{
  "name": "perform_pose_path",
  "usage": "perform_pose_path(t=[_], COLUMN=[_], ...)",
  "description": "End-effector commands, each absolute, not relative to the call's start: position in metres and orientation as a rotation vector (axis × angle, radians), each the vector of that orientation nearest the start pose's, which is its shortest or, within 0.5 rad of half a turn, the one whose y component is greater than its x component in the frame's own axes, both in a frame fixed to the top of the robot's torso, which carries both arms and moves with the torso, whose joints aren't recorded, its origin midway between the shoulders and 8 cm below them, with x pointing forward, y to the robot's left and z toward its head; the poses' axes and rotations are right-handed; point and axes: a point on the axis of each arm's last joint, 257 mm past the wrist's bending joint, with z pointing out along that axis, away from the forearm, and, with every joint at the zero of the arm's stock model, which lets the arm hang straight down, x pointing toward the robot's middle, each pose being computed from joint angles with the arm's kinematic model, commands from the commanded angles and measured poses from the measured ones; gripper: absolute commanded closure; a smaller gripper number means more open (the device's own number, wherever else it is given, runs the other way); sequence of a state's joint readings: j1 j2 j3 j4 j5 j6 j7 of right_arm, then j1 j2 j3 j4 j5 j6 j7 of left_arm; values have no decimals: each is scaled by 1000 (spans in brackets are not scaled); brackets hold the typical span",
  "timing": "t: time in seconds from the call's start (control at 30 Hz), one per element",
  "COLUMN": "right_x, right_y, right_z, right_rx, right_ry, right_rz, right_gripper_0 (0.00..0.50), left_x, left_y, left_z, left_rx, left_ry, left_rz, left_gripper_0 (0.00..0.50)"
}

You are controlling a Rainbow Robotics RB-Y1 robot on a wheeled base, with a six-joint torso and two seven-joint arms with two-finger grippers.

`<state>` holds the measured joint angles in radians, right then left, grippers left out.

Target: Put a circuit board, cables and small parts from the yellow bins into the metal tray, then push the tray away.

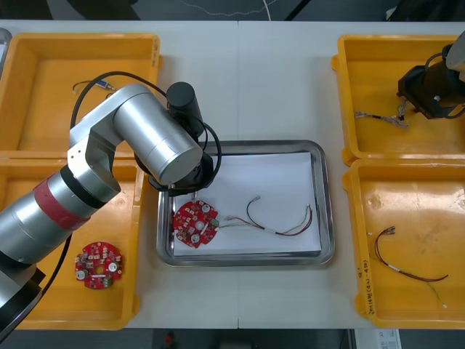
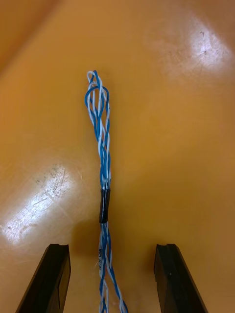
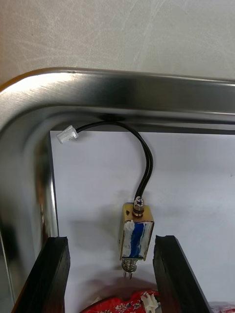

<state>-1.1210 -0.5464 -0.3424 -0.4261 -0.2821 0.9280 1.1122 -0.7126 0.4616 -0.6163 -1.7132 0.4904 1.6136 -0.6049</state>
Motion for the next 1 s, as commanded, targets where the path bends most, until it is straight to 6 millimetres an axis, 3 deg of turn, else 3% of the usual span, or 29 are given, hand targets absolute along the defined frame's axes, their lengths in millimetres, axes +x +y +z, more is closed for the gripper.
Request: perform_pose_path(t=[0.03,0.33,0.57,1.0], right_x=[674,666,664,660], right_y=[-393,-392,-385,-389], right_z=[-193,-213,-222,-230], right_rx=[989,962,909,790], right_ry=[2217,2261,2295,2345], right_rz=[320,274,229,122], right_gripper_0=[0,0,0,0], left_x=[479,487,490,494], left_y=[101,103,107,135], left_z=[-258,-243,-217,-166], left_rx=[-248,-285,-330,-447], left_ry=[2662,2635,2602,2543], left_rz=[-109,-149,-188,-203], left_gripper_0=[0,0,0,0])
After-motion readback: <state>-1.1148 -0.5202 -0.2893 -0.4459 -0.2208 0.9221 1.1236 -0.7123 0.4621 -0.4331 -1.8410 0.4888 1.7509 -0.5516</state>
